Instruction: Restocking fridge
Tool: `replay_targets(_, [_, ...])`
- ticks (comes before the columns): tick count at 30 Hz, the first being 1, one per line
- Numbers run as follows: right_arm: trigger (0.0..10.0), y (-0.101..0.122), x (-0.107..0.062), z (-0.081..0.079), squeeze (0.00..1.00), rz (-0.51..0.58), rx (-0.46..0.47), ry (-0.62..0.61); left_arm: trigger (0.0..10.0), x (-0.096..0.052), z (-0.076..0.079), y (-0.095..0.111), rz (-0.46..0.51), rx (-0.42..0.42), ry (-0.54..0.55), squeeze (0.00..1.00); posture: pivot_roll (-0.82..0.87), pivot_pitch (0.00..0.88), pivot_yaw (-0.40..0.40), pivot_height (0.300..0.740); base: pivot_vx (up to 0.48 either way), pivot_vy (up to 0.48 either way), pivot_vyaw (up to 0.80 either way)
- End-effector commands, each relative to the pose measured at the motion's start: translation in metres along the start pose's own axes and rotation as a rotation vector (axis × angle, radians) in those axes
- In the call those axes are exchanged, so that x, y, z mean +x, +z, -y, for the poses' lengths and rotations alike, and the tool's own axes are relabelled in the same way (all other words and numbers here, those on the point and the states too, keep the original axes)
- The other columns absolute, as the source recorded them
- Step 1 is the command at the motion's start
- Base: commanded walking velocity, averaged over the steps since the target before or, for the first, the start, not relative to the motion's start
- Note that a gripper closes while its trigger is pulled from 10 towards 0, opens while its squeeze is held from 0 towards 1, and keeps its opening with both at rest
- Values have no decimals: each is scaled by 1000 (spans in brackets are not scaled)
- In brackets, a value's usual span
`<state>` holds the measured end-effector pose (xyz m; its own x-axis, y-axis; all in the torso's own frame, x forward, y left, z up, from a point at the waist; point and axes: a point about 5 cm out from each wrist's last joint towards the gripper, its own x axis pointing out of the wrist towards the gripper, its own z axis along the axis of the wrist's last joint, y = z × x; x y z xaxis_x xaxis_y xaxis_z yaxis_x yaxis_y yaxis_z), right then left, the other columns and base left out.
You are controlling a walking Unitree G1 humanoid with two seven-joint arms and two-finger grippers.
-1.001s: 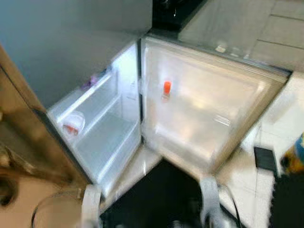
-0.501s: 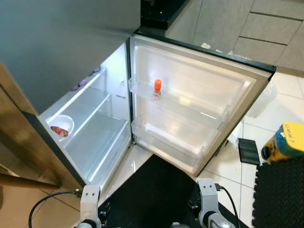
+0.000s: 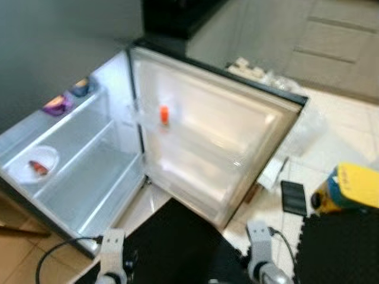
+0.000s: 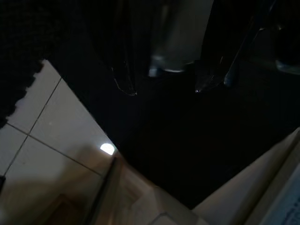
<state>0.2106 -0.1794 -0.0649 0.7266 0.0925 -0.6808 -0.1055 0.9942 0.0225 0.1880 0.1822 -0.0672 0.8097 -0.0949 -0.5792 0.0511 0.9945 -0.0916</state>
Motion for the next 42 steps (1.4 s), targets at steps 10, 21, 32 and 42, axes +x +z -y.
replay_targets(10, [10000, 8, 2, -3, 0, 30, -2, 17, 10000, -4, -4, -6, -8, -33, 22, 0, -176, 119, 22, 740, 0, 0, 0])
replay_targets(21, [10000, 35, -7, 62, 0, 97, -57, -214, 10000, -8, -4, 16, 148, 215, -175, 0, -170, 130, 21, 740, 0, 0, 0])
replay_targets(32, [10000, 102, -21, 122, 0, 260, -6, -533, 10000, -9, 12, 64, 395, 320, -404, 0, -172, 136, 31, 740, 0, 0, 0])
replay_targets(42, [10000, 218, -27, 106, 0, 670, 194, -420, 10000, -12, 15, 89, 523, 335, -418, 0, -164, 141, 28, 740, 0, 0, 0])
